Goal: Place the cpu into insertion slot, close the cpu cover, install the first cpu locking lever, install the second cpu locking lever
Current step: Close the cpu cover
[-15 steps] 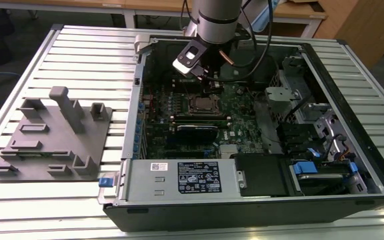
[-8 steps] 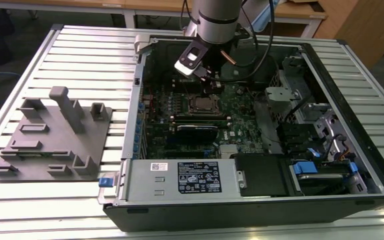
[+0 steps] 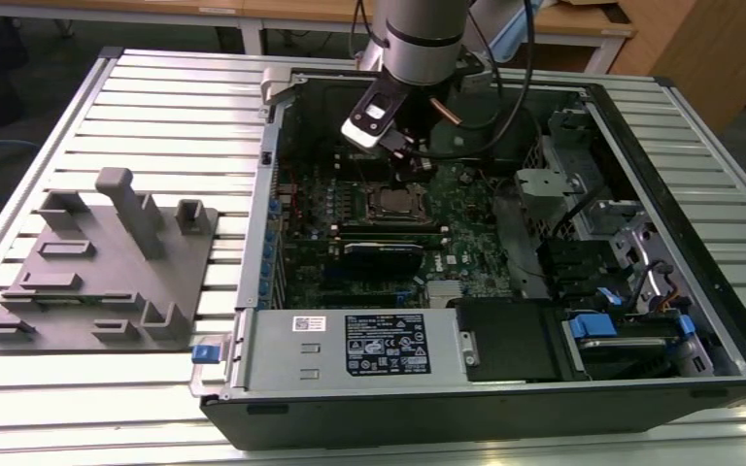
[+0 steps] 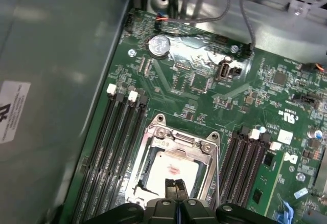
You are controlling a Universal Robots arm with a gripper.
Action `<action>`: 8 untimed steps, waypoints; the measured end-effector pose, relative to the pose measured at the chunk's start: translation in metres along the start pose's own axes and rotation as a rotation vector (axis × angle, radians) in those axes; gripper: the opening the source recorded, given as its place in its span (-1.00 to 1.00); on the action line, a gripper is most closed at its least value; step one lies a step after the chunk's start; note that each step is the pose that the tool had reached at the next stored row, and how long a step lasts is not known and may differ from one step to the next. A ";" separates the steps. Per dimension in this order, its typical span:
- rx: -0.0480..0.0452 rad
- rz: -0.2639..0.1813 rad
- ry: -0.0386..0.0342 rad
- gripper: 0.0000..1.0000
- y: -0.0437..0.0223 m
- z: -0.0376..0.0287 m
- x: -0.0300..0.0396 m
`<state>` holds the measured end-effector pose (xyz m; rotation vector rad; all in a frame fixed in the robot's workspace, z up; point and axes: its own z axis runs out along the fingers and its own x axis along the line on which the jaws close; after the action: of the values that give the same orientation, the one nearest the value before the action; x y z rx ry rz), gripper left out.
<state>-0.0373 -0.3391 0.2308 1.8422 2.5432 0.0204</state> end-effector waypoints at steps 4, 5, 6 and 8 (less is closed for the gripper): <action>0.0004 -0.059 0.0006 -0.80 0.0000 0.0002 0.0000; 0.0005 -0.074 0.0009 -0.80 0.0000 0.0003 0.0000; 0.0005 -0.089 0.0011 -0.80 0.0000 0.0004 0.0000; 0.0007 -0.115 0.0013 -0.80 0.0000 0.0005 0.0000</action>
<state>-0.0373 -0.3391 0.2303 1.6934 2.6455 0.0205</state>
